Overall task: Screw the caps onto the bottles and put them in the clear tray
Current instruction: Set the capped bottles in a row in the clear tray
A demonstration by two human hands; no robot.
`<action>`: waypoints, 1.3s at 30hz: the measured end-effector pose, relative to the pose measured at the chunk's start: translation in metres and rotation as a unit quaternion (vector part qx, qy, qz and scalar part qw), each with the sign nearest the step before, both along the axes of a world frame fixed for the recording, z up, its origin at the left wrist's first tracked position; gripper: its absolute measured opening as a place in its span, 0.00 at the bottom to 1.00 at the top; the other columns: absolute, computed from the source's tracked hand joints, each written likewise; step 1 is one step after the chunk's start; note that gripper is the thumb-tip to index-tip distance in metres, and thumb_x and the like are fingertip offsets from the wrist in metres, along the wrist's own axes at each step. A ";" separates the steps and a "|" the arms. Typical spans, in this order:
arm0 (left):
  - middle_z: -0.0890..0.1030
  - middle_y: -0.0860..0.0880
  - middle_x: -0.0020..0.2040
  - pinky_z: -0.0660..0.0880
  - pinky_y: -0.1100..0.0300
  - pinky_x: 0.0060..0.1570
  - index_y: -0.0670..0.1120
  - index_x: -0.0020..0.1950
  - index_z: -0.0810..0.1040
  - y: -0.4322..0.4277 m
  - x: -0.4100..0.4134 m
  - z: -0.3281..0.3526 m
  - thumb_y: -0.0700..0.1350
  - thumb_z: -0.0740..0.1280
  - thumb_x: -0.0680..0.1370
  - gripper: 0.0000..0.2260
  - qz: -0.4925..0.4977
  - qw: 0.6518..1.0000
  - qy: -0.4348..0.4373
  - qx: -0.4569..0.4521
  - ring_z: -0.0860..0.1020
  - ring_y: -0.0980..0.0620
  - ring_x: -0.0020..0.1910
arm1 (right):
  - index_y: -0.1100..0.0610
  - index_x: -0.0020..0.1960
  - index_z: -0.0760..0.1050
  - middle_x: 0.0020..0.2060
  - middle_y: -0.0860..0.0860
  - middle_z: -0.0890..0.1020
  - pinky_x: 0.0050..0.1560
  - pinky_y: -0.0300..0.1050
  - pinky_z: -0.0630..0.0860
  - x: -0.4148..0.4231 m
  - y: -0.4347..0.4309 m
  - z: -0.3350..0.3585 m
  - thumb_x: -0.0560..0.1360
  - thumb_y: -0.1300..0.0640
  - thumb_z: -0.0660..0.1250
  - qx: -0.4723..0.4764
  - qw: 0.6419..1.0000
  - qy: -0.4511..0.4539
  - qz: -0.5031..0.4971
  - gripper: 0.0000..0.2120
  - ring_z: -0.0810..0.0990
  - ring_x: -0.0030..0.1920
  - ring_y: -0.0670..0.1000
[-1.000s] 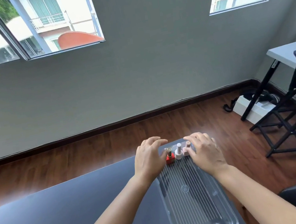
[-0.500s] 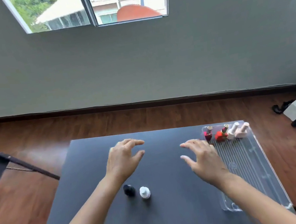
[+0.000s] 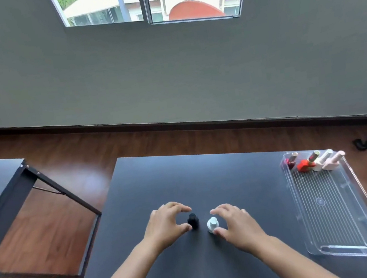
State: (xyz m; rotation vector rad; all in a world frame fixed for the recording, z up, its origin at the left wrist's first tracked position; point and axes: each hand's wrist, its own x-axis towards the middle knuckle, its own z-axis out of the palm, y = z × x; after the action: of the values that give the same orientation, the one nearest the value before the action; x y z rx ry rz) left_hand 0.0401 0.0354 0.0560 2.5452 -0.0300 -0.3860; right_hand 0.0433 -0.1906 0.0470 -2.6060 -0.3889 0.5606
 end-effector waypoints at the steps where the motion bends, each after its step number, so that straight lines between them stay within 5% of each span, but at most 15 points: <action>1: 0.76 0.64 0.61 0.63 0.59 0.64 0.62 0.57 0.78 -0.001 -0.001 -0.002 0.54 0.72 0.69 0.16 0.005 1.000 -0.004 -0.011 0.72 0.61 0.63 | 0.45 0.67 0.68 0.67 0.43 0.71 0.66 0.43 0.62 -0.002 0.004 -0.001 0.76 0.47 0.62 0.005 1.000 -0.004 -0.007 0.20 0.68 0.67 0.47; 19: 0.81 0.69 0.41 0.71 0.57 0.59 0.58 0.46 0.82 -0.021 0.005 0.002 0.52 0.73 0.70 0.05 0.023 0.993 -0.091 -0.075 0.76 0.65 0.48 | 0.48 0.56 0.75 0.54 0.42 0.80 0.54 0.42 0.64 -0.005 -0.016 0.003 0.78 0.55 0.59 0.045 0.992 -0.055 -0.104 0.09 0.77 0.55 0.46; 27: 0.79 0.72 0.40 0.68 0.64 0.55 0.59 0.46 0.81 -0.094 0.040 0.034 0.54 0.74 0.70 0.06 -0.034 0.977 -0.176 -0.115 0.75 0.68 0.45 | 0.49 0.55 0.78 0.51 0.42 0.81 0.50 0.41 0.74 0.006 -0.105 0.047 0.77 0.59 0.66 0.156 0.947 -0.129 -0.249 0.09 0.79 0.50 0.46; 31: 0.77 0.73 0.38 0.67 0.68 0.53 0.58 0.46 0.82 -0.152 0.063 0.048 0.52 0.74 0.70 0.06 -0.063 0.967 -0.198 -0.149 0.73 0.73 0.48 | 0.52 0.55 0.79 0.50 0.44 0.82 0.47 0.39 0.72 0.014 -0.163 0.064 0.76 0.59 0.67 0.145 0.925 -0.182 -0.301 0.08 0.79 0.49 0.47; 33: 0.79 0.70 0.39 0.69 0.65 0.54 0.56 0.47 0.82 -0.184 0.075 0.051 0.52 0.74 0.70 0.06 -0.084 0.962 -0.206 -0.156 0.75 0.70 0.44 | 0.55 0.54 0.80 0.51 0.49 0.83 0.50 0.46 0.75 0.018 -0.193 0.069 0.75 0.61 0.68 0.136 0.916 -0.194 -0.323 0.09 0.80 0.50 0.51; 39: 0.84 0.62 0.44 0.71 0.58 0.57 0.55 0.47 0.81 -0.267 0.104 0.045 0.52 0.74 0.71 0.07 -0.122 0.962 -0.203 -0.134 0.80 0.60 0.45 | 0.54 0.56 0.79 0.55 0.51 0.83 0.50 0.46 0.72 0.033 -0.261 0.063 0.75 0.59 0.68 0.049 0.917 -0.173 -0.356 0.10 0.80 0.54 0.56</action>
State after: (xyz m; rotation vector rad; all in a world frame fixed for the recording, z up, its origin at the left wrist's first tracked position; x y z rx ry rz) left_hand 0.1443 -0.2318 0.1006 2.3105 -0.5195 0.0552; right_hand 0.0766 -0.4512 0.1105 -2.4954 0.4215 -0.1679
